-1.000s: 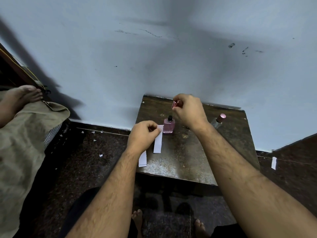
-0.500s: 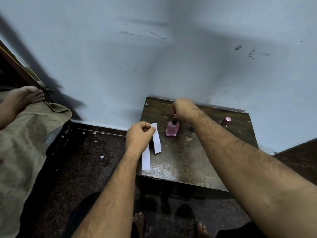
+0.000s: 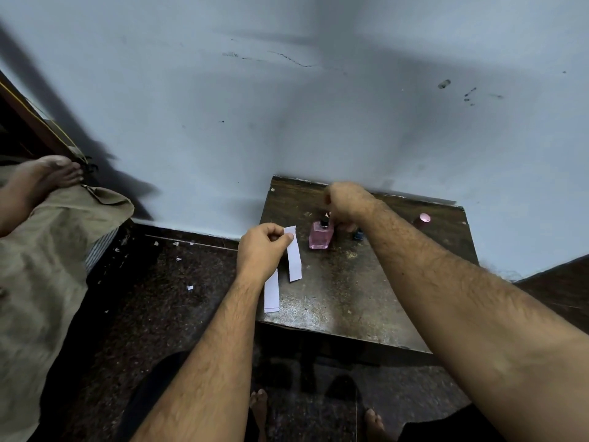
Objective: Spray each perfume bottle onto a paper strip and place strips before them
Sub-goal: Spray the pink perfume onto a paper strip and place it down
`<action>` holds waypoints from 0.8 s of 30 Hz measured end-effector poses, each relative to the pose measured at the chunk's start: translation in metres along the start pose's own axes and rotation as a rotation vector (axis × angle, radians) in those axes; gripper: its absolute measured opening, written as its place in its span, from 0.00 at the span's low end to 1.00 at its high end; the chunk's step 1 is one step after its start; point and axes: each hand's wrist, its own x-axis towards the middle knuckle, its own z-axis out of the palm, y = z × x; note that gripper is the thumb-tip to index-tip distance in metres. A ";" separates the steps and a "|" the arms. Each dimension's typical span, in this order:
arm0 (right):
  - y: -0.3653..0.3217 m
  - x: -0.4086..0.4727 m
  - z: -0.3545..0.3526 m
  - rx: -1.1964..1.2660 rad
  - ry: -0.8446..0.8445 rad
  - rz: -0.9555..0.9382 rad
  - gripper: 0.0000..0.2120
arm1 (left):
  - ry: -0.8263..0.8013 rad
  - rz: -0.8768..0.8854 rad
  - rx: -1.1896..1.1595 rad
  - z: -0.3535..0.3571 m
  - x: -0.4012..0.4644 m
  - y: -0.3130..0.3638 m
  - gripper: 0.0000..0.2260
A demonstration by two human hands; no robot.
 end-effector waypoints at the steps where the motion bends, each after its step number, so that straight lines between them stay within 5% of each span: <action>1: -0.001 0.000 -0.003 -0.013 0.042 -0.012 0.19 | 0.002 0.001 0.000 0.000 0.000 0.000 0.04; 5: -0.002 -0.010 -0.018 0.009 0.156 -0.063 0.14 | 0.009 -0.005 0.002 0.002 -0.001 0.000 0.04; 11: 0.002 -0.033 -0.002 0.063 0.097 -0.114 0.13 | 0.024 -0.025 -0.033 0.002 -0.005 0.000 0.07; 24: 0.007 -0.051 0.034 0.238 0.248 -0.099 0.10 | 0.005 -0.258 -0.427 -0.003 -0.022 0.006 0.10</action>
